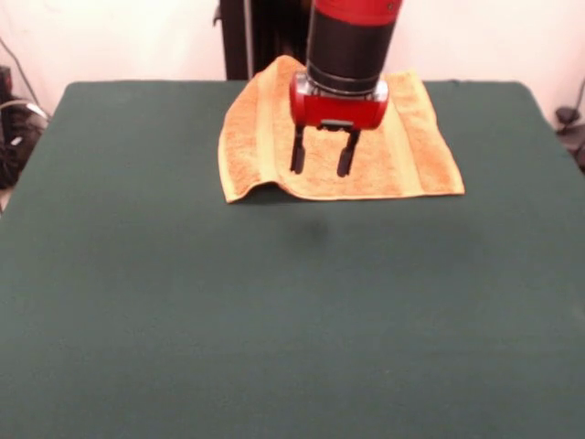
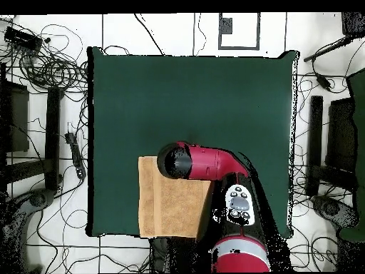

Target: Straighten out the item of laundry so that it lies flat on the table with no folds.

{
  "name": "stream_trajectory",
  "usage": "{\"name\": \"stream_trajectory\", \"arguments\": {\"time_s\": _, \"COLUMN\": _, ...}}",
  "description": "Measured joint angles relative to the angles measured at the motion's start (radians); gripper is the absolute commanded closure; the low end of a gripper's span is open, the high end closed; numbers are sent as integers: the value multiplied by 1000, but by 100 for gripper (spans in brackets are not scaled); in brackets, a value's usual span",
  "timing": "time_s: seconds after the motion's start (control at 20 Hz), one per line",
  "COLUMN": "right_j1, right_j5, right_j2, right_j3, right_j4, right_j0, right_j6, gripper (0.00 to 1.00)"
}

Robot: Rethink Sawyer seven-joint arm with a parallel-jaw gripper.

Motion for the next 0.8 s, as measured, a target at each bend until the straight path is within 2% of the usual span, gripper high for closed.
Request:
{"name": "stream_trajectory", "arguments": {"time_s": 0.4, "right_j1": 42, "right_j5": -74, "right_j2": -20, "right_j3": 33, "right_j4": 0, "right_j0": 4, "right_j6": 0, "gripper": 0}}
{"name": "stream_trajectory", "arguments": {"time_s": 0.8, "right_j1": 84, "right_j5": -79, "right_j2": -35, "right_j3": 56, "right_j4": 1, "right_j0": 3, "right_j6": 0, "gripper": 0}}
